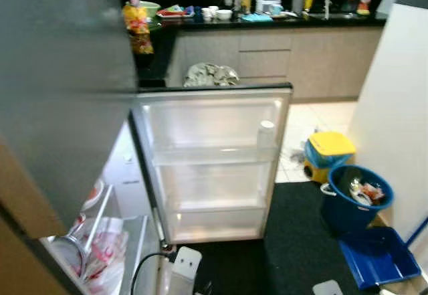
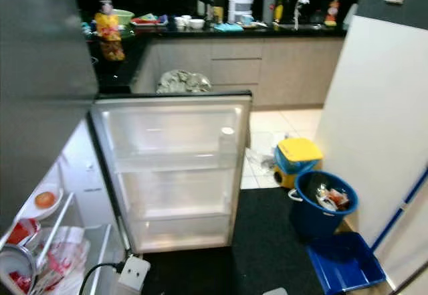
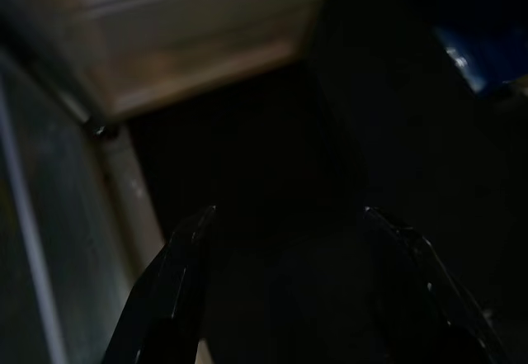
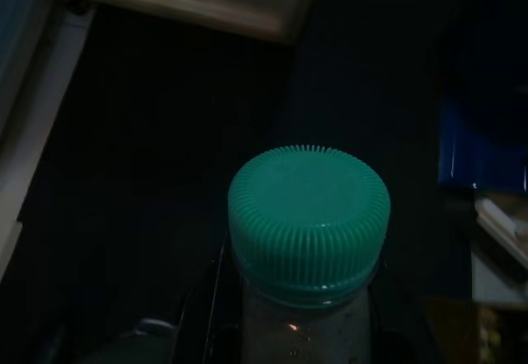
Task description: Restocking fridge
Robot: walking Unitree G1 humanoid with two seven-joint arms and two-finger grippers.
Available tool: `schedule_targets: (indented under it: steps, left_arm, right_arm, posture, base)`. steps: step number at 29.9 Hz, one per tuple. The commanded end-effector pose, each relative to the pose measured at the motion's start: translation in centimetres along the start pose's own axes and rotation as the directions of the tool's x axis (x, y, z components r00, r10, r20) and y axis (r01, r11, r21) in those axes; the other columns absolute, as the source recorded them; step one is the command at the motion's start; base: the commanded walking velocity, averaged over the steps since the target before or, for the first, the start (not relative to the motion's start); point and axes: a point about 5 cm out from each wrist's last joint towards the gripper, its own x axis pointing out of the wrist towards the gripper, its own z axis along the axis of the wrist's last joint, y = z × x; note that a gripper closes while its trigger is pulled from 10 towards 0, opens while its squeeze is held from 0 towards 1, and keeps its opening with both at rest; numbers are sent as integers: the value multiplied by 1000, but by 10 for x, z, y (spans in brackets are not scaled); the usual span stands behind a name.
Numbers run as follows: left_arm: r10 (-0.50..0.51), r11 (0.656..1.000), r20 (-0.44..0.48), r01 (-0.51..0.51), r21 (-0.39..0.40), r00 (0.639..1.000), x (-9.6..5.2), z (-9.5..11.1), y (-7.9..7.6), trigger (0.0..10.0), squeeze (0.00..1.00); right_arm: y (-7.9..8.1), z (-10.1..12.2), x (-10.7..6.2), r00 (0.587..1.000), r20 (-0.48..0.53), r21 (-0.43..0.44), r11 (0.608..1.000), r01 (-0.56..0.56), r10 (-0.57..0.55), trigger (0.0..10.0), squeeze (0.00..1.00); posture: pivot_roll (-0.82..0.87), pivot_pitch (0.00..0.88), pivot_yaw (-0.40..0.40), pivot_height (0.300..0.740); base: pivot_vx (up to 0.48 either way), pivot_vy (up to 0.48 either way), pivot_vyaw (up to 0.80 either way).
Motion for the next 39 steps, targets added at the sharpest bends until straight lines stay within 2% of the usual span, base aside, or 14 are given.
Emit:
schedule_targets:
  steps: [1,8,30,39]
  left_arm:
    - [-9,1000,2,9,7,1000,1,2,-1,10000,0]
    - [-19,1000,5,19,4,1000,0,0,-3,10000,0]
    - [-22,1000,15,22,17,1000,-2,-2,-2,10000,0]
    - [-24,999,18,23,34,1000,-1,1,-2,10000,0]
  right_arm:
    - [-3,-4,-2,1000,-6,1,1000,9,-9,10000,0]
    - [-3,-4,-2,1000,-6,1,1000,10,-10,10000,0]
    - [-4,-5,-2,1000,-6,4,1000,11,-11,10000,0]
    - [-5,-4,-2,1000,-7,4,1000,14,-14,10000,0]
  posture:
    - [-77,85,29,740]
    - [-79,87,26,740]
    - [-79,91,29,740]
    - [-81,91,28,740]
  base:
    - [349,0,0]
    - [320,0,0]
    - [0,0,0]
    - [0,-274,0]
